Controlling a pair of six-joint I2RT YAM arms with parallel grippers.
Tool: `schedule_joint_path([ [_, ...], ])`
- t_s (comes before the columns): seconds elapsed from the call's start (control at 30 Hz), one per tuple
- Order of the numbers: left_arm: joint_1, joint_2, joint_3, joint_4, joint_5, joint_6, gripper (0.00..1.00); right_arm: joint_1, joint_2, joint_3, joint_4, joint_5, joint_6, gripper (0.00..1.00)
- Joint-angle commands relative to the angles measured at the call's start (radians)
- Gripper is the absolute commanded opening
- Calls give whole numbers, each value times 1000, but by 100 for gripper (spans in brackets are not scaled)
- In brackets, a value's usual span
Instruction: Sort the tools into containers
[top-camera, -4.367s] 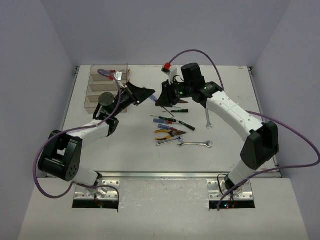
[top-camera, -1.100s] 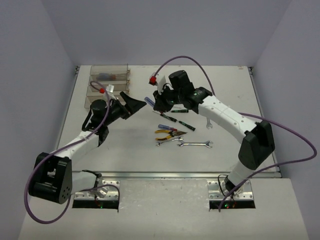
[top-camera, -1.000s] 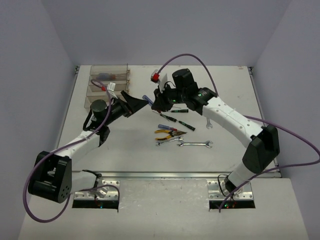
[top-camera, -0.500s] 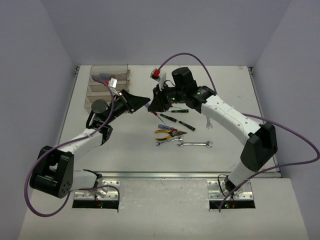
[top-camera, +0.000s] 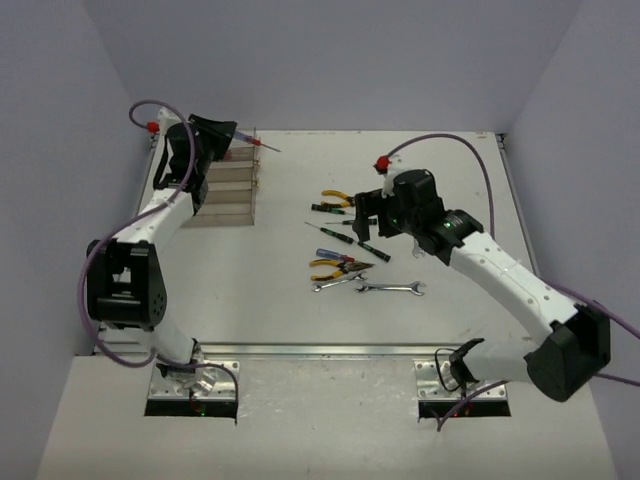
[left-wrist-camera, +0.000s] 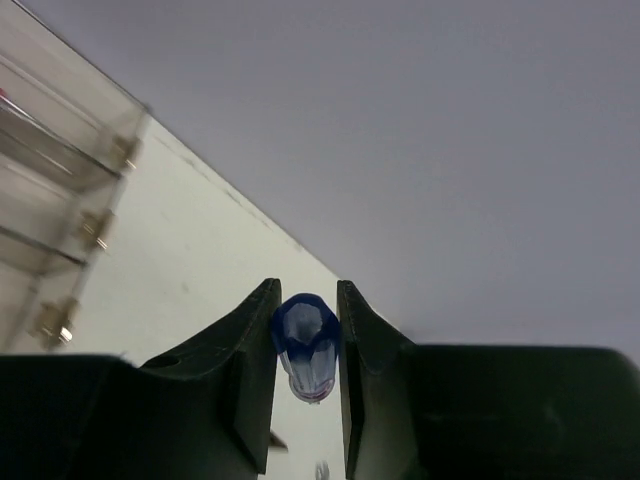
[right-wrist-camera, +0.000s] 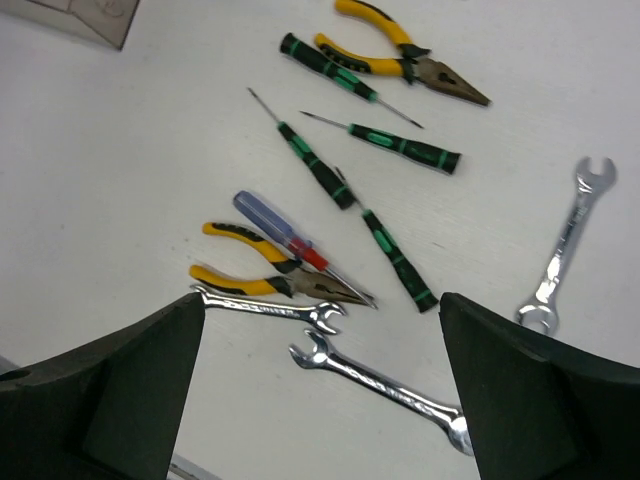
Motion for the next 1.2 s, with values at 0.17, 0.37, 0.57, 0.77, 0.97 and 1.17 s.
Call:
schedule_joint_path([
  [0.17,202,569,598,-154,-142,34,0,-8,-279,-219,40,42,55,99],
  [0.37,226,847,963,-237,-102,31,0,-8,-256,-232,51,-37,47,99],
  [0.57,216,875,931,-195,-85,-11,42,-9,-204,-227,54,-44,27,99],
  [0.77,209,780,835,-207,-95,-25,100,-8,-183,-222,55,-35,4,99],
  [0.97,201,686,1062,-672,-266,46,100,-8,-14,-140,7,-113,-88,99],
  [1.17,203,329,654,-696,-197,59,100,-1,201,-11,35,-218,-229,67],
])
